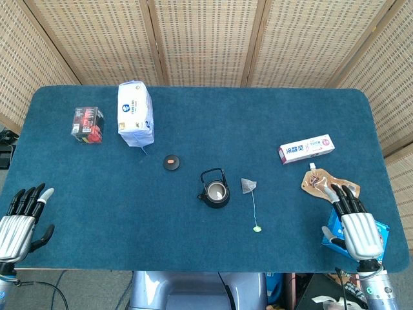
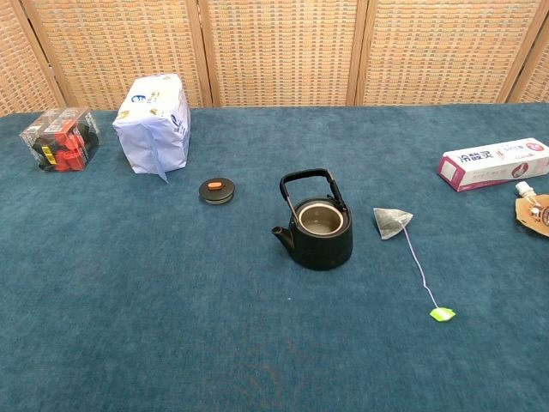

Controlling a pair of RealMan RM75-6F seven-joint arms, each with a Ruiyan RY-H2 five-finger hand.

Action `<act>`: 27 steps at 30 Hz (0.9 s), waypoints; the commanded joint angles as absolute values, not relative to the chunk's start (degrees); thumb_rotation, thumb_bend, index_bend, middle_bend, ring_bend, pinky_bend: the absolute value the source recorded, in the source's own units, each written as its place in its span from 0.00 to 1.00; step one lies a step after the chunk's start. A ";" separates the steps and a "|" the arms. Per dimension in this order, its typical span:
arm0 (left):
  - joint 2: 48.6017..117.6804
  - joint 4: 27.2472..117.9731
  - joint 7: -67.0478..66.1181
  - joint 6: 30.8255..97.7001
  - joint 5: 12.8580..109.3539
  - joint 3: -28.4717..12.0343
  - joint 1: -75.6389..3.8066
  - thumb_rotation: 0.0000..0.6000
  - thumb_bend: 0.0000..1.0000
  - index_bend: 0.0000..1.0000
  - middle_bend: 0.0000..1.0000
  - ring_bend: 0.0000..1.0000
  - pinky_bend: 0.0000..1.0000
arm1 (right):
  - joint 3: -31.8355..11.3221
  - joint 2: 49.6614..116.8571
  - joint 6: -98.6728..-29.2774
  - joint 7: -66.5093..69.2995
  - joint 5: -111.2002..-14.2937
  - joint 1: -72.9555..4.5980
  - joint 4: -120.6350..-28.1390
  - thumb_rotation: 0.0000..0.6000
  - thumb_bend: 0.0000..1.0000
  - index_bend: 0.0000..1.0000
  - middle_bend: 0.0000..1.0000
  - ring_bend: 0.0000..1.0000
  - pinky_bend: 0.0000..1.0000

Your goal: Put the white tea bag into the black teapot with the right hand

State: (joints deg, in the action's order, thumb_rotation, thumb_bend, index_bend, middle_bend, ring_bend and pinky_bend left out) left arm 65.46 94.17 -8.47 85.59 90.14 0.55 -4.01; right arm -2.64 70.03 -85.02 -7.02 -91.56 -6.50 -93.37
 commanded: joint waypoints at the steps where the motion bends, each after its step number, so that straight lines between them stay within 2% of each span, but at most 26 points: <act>1: 65.26 94.28 -8.67 85.98 90.24 0.30 -4.04 1.00 0.41 0.00 0.00 0.00 0.00 | -2.07 69.09 -83.62 -6.85 -92.76 -7.51 -94.60 1.00 0.39 0.08 0.22 0.09 0.26; 6: 64.89 94.51 -9.04 86.21 90.21 -0.12 -4.24 1.00 0.41 0.00 0.00 0.00 0.00 | -1.37 68.01 -80.97 -7.59 -95.07 -9.56 -96.34 1.00 0.39 0.08 0.26 0.14 0.31; 9: 64.71 94.62 -9.15 86.33 90.20 -0.32 -4.35 1.00 0.41 0.00 0.00 0.00 0.00 | -1.01 67.63 -79.29 -8.05 -96.01 -10.72 -97.23 1.00 0.39 0.08 0.29 0.18 0.38; 15: 64.05 95.27 -9.56 86.65 90.54 -0.48 -4.46 1.00 0.41 0.00 0.00 0.00 0.00 | -0.66 67.14 -75.66 -9.50 -97.19 -13.18 -98.91 1.00 0.37 0.12 0.38 0.29 0.46; 20: 63.63 95.52 -9.57 86.75 90.36 -0.64 -4.48 1.00 0.41 0.00 0.00 0.00 0.00 | -0.94 67.86 -72.09 -11.61 -97.27 -15.62 -99.55 1.00 0.29 0.16 0.51 0.46 0.61; 27: 63.45 95.37 -9.22 86.85 90.01 -0.87 -4.48 1.00 0.41 0.00 0.00 0.00 0.00 | -1.30 69.40 -65.71 -13.62 -94.55 -18.93 -99.01 1.00 0.28 0.21 0.68 0.66 0.73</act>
State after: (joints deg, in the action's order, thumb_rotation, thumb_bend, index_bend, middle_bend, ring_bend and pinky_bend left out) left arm 63.45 95.39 -9.23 86.84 90.02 -0.84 -4.48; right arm -1.12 68.76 -67.38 -12.92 -95.58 -17.81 -99.25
